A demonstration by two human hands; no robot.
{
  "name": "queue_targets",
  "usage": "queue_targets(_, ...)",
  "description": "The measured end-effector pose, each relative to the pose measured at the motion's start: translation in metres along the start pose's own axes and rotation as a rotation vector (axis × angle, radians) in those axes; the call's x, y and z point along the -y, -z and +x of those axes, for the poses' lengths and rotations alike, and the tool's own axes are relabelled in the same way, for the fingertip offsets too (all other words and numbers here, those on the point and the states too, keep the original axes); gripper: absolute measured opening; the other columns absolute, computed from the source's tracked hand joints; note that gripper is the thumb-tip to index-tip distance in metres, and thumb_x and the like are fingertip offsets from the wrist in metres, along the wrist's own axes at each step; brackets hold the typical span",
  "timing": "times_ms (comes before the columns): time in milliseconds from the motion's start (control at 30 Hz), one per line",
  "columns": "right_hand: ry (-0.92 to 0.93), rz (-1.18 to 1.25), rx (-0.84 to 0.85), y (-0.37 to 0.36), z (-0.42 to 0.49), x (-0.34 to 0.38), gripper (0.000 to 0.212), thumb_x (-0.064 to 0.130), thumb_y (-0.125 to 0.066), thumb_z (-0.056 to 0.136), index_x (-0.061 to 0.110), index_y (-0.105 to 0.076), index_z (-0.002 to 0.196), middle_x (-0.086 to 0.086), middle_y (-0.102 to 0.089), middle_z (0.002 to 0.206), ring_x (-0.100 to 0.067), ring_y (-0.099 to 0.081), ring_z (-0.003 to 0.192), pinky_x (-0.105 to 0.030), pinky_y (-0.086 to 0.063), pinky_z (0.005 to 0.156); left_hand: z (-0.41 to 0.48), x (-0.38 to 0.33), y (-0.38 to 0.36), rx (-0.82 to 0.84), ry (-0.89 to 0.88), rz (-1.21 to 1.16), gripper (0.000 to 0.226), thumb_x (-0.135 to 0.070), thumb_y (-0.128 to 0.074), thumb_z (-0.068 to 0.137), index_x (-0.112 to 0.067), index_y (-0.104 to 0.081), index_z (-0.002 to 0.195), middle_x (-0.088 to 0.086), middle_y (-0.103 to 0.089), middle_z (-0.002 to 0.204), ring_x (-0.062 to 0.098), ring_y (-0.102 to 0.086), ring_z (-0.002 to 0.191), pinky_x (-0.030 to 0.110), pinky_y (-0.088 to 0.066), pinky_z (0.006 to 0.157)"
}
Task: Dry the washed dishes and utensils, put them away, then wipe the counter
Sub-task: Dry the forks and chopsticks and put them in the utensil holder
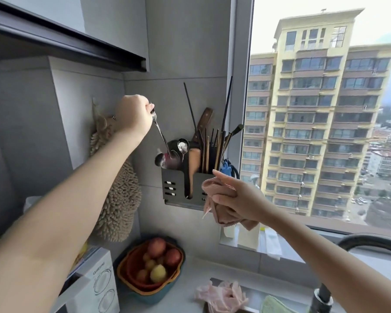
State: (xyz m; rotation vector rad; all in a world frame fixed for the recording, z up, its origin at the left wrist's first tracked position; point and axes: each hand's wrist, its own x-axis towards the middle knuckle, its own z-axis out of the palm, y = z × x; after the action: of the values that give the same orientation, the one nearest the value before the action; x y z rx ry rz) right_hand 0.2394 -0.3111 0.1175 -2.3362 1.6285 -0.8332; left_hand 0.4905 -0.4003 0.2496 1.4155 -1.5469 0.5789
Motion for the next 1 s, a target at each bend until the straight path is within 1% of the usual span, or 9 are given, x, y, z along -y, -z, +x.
queue_targets(133, -0.006, 0.031, -0.028, -0.003, 0.003, -0.008, 0.051, 0.036, -0.055, 0.093, 0.038, -0.041, 0.142, 0.009, -0.062, 0.126, -0.01, -0.058, 0.103, -0.018, -0.045, 0.078, 0.002, 0.004, -0.028, 0.11, 0.03, 0.001, 0.025, -0.017, -0.057, 0.091, 0.003, -0.07, 0.083, 0.025, -0.067, 0.083, 0.039, -0.06, 0.08, 0.031, -0.031, 0.06)
queue_targets(367, -0.081, 0.067, -0.04, -0.008, -0.008, -0.023, 0.047, 0.035, -0.058, 0.092, 0.04, -0.046, 0.137, 0.01, -0.061, 0.126, -0.01, -0.058, 0.106, -0.021, -0.047, 0.083, -0.005, 0.001, -0.07, 0.356, 0.094, -0.021, 0.022, -0.014, -0.061, 0.09, 0.005, -0.071, 0.088, 0.024, -0.069, 0.089, 0.038, -0.062, 0.089, 0.03, -0.037, 0.065)
queue_targets(500, -0.12, 0.075, -0.057, -0.006, -0.024, -0.032, 0.044, 0.034, -0.059, 0.091, 0.037, -0.052, 0.134, 0.009, -0.064, 0.123, -0.012, -0.059, 0.106, -0.024, -0.047, 0.088, -0.013, 0.0, -0.085, 0.518, 0.122, 0.065, 0.025, -0.016, -0.062, 0.089, 0.007, -0.069, 0.095, 0.024, -0.068, 0.099, 0.038, -0.061, 0.098, 0.036, -0.048, 0.08)
queue_targets(567, -0.16, 0.092, -0.066, -0.004, -0.035, -0.037, 0.041, 0.033, -0.06, 0.091, 0.037, -0.054, 0.132, 0.009, -0.065, 0.119, -0.012, -0.06, 0.105, -0.026, -0.047, 0.088, -0.019, 0.001, -0.093, 0.543, 0.142, 0.068, 0.026, -0.017, -0.061, 0.089, 0.007, -0.068, 0.097, 0.025, -0.067, 0.101, 0.04, -0.061, 0.099, 0.037, -0.049, 0.081)
queue_targets(667, -0.2, 0.133, -0.097, 0.004, -0.058, -0.045, 0.038, 0.033, -0.062, 0.09, 0.04, -0.058, 0.126, 0.014, -0.066, 0.111, -0.01, -0.06, 0.104, -0.03, -0.049, 0.091, -0.028, -0.005, -0.098, 0.517, 0.191, 0.078, 0.027, -0.02, -0.06, 0.089, 0.004, -0.065, 0.098, 0.026, -0.065, 0.106, 0.042, -0.059, 0.102, 0.038, -0.047, 0.081)
queue_targets(767, -0.236, 0.199, -0.12, 0.019, -0.09, -0.055, 0.036, 0.032, -0.063, 0.09, 0.041, -0.059, 0.124, 0.021, -0.064, 0.103, -0.004, -0.06, 0.099, -0.027, -0.049, 0.089, -0.051, -0.027, -0.087, 0.324, 0.182, 0.059, 0.03, -0.019, -0.058, 0.089, 0.003, -0.059, 0.11, 0.03, -0.058, 0.112, 0.046, -0.052, 0.107, 0.044, -0.043, 0.087)
queue_targets(867, -0.242, 0.265, -0.147, 0.039, -0.13, -0.067, 0.033, 0.032, -0.064, 0.089, 0.048, -0.059, 0.117, 0.024, -0.065, 0.103, -0.001, -0.062, 0.097, -0.024, -0.049, 0.087, -0.098, -0.07, -0.067, 0.158, -0.027, -0.129, 0.028, -0.013, -0.056, 0.089, 0.0, -0.062, 0.113, 0.027, -0.061, 0.102, 0.044, -0.055, 0.096, 0.044, -0.043, 0.08)
queue_targets(933, -0.252, 0.339, -0.182, 0.056, -0.16, -0.078, 0.032, 0.031, -0.066, 0.088, 0.052, -0.06, 0.111, 0.022, -0.069, 0.104, 0.0, -0.064, 0.098, -0.027, -0.052, 0.087, -0.133, -0.107, -0.056, 0.135, -0.18, -0.281, 0.023, -0.01, -0.059, 0.086, -0.002, -0.066, 0.106, 0.021, -0.064, 0.088, 0.039, -0.058, 0.084, 0.041, -0.044, 0.074)
queue_targets(1000, -0.265, 0.406, -0.225, 0.075, -0.193, -0.088, 0.029, 0.036, -0.068, 0.086, 0.048, -0.064, 0.112, 0.014, -0.072, 0.105, -0.007, -0.066, 0.099, -0.034, -0.054, 0.088, -0.169, -0.15, -0.045, 0.173, -0.295, -0.41, 0.018, -0.006, -0.064, 0.081, -0.003, -0.069, 0.098, 0.015, -0.064, 0.08, 0.032, -0.058, 0.074, 0.036, -0.044, 0.072)
